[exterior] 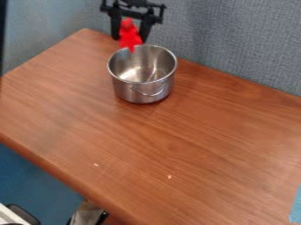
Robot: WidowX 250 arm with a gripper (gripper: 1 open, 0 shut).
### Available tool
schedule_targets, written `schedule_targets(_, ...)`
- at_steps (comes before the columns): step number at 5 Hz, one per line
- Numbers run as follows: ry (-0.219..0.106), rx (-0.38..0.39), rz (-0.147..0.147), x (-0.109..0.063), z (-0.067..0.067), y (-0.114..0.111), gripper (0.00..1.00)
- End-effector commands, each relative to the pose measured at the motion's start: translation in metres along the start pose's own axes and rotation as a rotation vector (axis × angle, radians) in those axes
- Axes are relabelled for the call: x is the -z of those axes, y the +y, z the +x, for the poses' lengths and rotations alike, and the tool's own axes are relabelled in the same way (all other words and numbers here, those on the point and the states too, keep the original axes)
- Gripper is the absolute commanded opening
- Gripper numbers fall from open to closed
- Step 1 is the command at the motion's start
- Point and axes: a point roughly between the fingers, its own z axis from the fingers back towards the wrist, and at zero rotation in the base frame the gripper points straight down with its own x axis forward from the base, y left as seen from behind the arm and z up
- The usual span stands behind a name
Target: Put the red object in the metal pot
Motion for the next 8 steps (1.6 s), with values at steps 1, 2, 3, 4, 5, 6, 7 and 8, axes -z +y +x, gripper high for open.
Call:
schedule_targets(1,0.047,-0.071,0.065,-0.003,0.000,0.014,0.00)
schedule_targets(2,0.013,-0.071,0.069,0.003,0.002,0.022,0.00)
schedule_targets(3,-0.052,-0.162,0.062,-0.006,-0.003,0.031,0.00)
schedule_targets(4,-0.101,-0.258,0.076,-0.026,-0.005,0.036,0.00)
schedule_targets(5,-0.157,-0.359,0.071,-0.037,-0.008,0.038,1.00)
schedule_targets(6,-0.128,-0.337,0.085,-0.023,-0.007,0.045,0.00)
schedule_targets(7,-0.098,-0.323,0.109,-0.011,-0.008,0.049,0.00)
schedule_targets(8,-0.074,-0.293,0.156,-0.010,-0.006,0.051,0.00)
